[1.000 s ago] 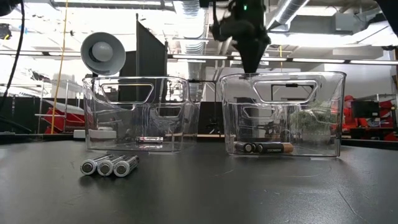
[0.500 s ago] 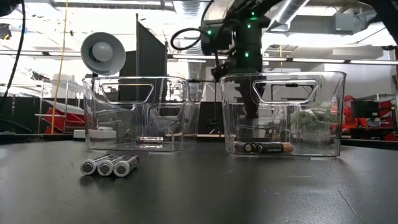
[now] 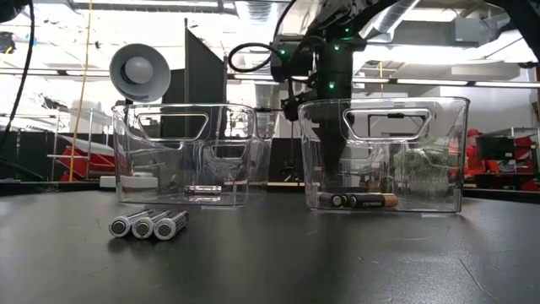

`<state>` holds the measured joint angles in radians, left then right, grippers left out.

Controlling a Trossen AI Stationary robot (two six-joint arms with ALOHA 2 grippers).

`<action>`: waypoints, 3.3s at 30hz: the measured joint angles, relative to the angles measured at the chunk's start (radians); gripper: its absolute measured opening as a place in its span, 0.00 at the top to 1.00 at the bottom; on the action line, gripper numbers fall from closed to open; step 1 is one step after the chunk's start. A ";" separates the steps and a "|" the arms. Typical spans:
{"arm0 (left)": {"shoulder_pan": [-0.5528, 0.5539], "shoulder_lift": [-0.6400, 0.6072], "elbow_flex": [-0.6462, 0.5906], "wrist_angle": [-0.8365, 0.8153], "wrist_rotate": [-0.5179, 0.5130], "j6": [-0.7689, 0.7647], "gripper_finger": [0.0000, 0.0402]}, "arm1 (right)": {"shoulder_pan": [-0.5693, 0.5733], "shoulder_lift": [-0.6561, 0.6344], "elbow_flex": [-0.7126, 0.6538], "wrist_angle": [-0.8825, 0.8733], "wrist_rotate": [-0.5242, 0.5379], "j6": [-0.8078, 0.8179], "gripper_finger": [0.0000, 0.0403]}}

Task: Sort batteries
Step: Put the black battery into the right transparent bin

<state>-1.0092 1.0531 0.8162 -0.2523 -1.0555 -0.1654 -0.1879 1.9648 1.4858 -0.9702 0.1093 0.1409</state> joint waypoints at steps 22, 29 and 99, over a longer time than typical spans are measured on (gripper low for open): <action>0.000 0.000 0.000 0.008 0.000 0.015 0.73 | -0.005 -0.003 -0.100 0.116 0.013 -0.003 0.85; 0.000 0.000 0.000 0.008 0.000 0.015 0.73 | -0.004 -0.002 -0.101 0.117 0.012 -0.003 0.85; 0.000 0.000 0.000 0.002 0.002 0.000 0.73 | 0.833 -0.210 0.074 -0.253 0.324 0.930 0.61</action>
<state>-1.0092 1.0527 0.8162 -0.2501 -1.0538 -0.1654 0.6453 1.7547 1.5600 -1.2234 0.4334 1.0709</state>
